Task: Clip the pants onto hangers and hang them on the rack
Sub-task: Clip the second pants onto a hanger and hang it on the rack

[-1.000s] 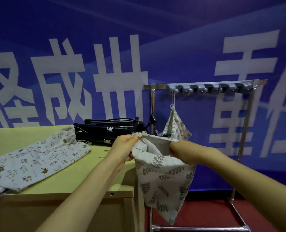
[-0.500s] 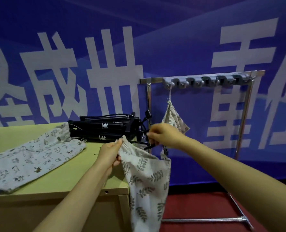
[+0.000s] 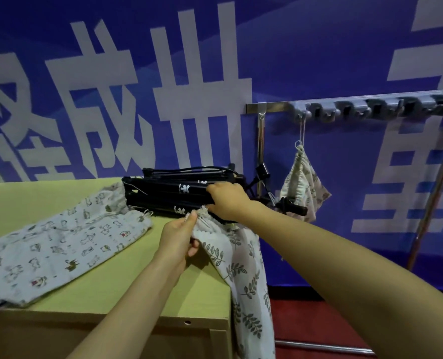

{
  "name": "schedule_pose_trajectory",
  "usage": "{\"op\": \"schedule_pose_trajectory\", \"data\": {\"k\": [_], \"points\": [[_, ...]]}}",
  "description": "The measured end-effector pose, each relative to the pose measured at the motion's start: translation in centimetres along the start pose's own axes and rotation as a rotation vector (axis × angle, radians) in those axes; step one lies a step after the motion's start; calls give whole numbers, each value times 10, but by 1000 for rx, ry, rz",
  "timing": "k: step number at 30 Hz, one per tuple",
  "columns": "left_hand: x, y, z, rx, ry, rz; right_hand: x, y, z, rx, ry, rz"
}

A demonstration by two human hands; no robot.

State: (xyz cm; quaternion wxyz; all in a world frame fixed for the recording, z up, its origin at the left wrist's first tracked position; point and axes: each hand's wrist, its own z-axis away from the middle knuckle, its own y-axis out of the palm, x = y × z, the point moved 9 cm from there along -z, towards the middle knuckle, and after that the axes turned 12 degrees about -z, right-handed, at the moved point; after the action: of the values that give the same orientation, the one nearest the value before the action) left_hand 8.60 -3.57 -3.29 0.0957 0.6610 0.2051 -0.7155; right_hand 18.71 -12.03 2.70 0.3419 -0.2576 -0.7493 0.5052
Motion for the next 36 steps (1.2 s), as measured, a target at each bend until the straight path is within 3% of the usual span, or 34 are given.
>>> {"op": "schedule_pose_trajectory", "data": {"k": [6, 13, 27, 36], "points": [[-7, 0, -7, 33, -2, 2, 18, 10, -9, -1, -95, 129], [-4, -4, -9, 18, -23, -15, 19, 18, -12, 104, -32, 150], [-9, -8, 3, 16, 3, -49, 15, 2, 4, -12, -26, 34], [-18, -9, 5, -25, 13, -81, 22, -21, 15, -202, -22, -21]]}}
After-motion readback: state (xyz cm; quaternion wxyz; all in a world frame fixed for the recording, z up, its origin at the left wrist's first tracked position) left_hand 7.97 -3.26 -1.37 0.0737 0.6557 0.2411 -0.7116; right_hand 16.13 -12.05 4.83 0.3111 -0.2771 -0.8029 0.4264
